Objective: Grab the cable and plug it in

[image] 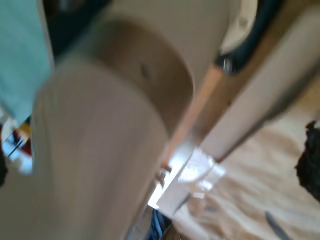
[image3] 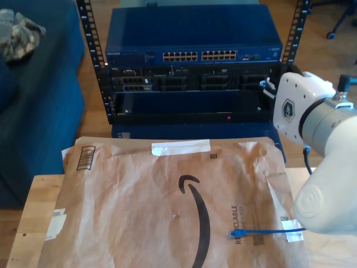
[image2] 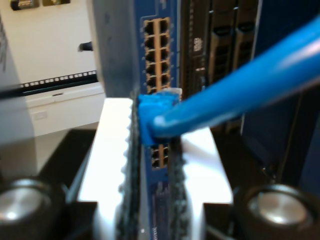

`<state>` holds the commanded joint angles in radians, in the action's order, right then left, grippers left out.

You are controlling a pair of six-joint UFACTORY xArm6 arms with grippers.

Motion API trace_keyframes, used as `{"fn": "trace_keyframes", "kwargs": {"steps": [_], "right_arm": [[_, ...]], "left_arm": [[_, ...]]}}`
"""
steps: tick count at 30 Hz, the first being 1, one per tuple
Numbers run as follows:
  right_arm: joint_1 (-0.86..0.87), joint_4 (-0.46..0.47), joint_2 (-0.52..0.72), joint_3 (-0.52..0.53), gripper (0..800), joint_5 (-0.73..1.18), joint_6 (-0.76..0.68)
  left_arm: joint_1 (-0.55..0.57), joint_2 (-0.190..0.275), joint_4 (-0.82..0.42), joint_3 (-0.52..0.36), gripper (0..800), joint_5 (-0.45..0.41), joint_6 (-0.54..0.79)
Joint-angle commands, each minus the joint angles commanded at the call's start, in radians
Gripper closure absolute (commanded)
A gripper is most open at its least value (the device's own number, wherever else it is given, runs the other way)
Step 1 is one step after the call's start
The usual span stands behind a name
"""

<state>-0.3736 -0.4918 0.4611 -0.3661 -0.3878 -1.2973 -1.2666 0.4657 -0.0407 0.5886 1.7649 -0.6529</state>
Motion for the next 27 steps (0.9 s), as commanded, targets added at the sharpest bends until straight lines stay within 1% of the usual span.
{"fn": "trace_keyframes", "kwargs": {"steps": [5,10,13,17,19,21,23,24,27], "right_arm": [[-0.028,0.000,-0.021,-0.011,798,-0.008,0.000],[-0.028,0.000,-0.066,-0.035,798,-0.008,0.000],[-0.029,-0.002,-0.083,-0.044,798,-0.008,0.000],[-0.029,-0.002,-0.089,-0.048,798,-0.008,0.000],[-0.031,-0.002,-0.092,-0.048,798,-0.008,0.000],[-0.031,-0.002,-0.095,-0.048,798,-0.008,0.000],[-0.031,-0.002,-0.100,-0.046,798,-0.008,0.000],[-0.032,-0.002,-0.103,-0.046,798,-0.008,0.000],[-0.032,-0.002,-0.104,-0.046,798,-0.008,0.000]], "left_arm": [[-0.086,0.000,-0.052,-0.094,0,-0.120,0.077],[-0.172,0.002,-0.063,-0.163,0,-0.190,0.170],[-0.222,0.002,-0.068,-0.192,0,-0.215,0.189],[-0.230,0.021,-0.068,-0.209,0,-0.244,0.241],[-0.245,0.035,-0.071,-0.218,0,-0.245,0.247],[-0.252,0.038,-0.071,-0.233,0,-0.247,0.247],[-0.252,0.041,-0.071,-0.270,0,-0.250,0.245],[-0.253,0.049,-0.071,-0.288,0,-0.258,0.245],[-0.262,0.055,-0.071,-0.292,0,-0.290,0.253]]}}
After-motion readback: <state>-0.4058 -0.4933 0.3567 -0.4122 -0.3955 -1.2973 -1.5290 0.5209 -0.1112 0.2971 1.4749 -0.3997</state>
